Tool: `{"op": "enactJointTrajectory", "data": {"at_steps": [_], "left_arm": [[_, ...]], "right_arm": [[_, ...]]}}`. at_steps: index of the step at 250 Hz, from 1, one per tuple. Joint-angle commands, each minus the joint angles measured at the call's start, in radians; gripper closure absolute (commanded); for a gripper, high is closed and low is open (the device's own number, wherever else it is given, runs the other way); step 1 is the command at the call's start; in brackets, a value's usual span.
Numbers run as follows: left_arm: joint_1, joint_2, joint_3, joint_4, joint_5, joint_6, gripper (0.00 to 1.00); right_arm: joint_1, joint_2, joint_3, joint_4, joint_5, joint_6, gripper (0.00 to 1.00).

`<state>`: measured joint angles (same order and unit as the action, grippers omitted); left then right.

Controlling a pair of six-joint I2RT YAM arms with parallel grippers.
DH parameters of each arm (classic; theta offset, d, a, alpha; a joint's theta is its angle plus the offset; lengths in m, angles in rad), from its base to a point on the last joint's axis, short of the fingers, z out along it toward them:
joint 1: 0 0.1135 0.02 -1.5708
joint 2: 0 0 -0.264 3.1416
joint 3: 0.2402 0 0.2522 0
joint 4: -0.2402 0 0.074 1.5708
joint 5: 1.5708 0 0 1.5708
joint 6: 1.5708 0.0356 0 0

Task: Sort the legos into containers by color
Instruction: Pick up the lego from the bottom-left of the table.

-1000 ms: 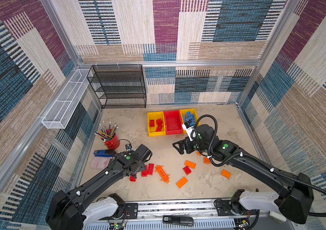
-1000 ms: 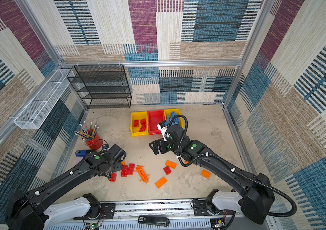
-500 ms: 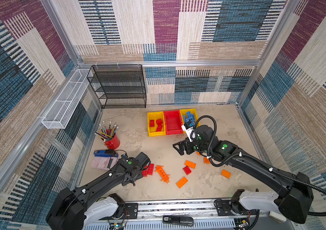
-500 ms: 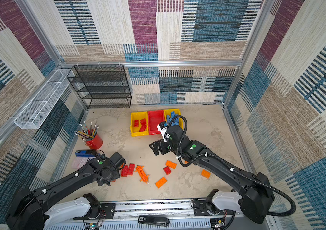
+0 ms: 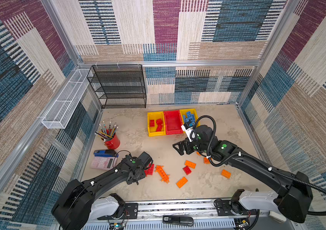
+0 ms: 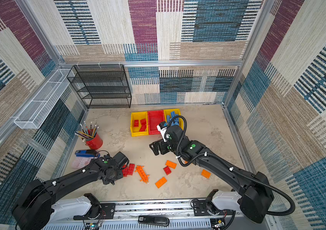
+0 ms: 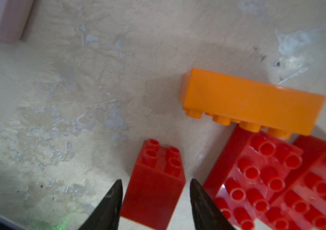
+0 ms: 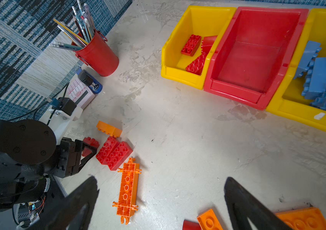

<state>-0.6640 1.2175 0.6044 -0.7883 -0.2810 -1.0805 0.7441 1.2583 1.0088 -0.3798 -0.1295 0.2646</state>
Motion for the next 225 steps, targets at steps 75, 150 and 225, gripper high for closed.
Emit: {"op": "enactJointTrajectory", "data": {"at_steps": [75,150,225], "left_arm": [[-0.001,0.025,0.028,0.033,-0.008,0.085,0.45],[0.001,0.101,0.034,0.095,-0.012,0.096,0.63],[0.0,0.123,0.09,0.04,-0.005,0.126,0.93]], "right_arm": [[0.002,0.011,0.016,0.016,0.007,0.025,0.01],[0.001,0.013,0.017,0.011,0.014,0.03,0.01],[0.002,0.005,0.019,0.008,0.031,0.033,0.01]]}}
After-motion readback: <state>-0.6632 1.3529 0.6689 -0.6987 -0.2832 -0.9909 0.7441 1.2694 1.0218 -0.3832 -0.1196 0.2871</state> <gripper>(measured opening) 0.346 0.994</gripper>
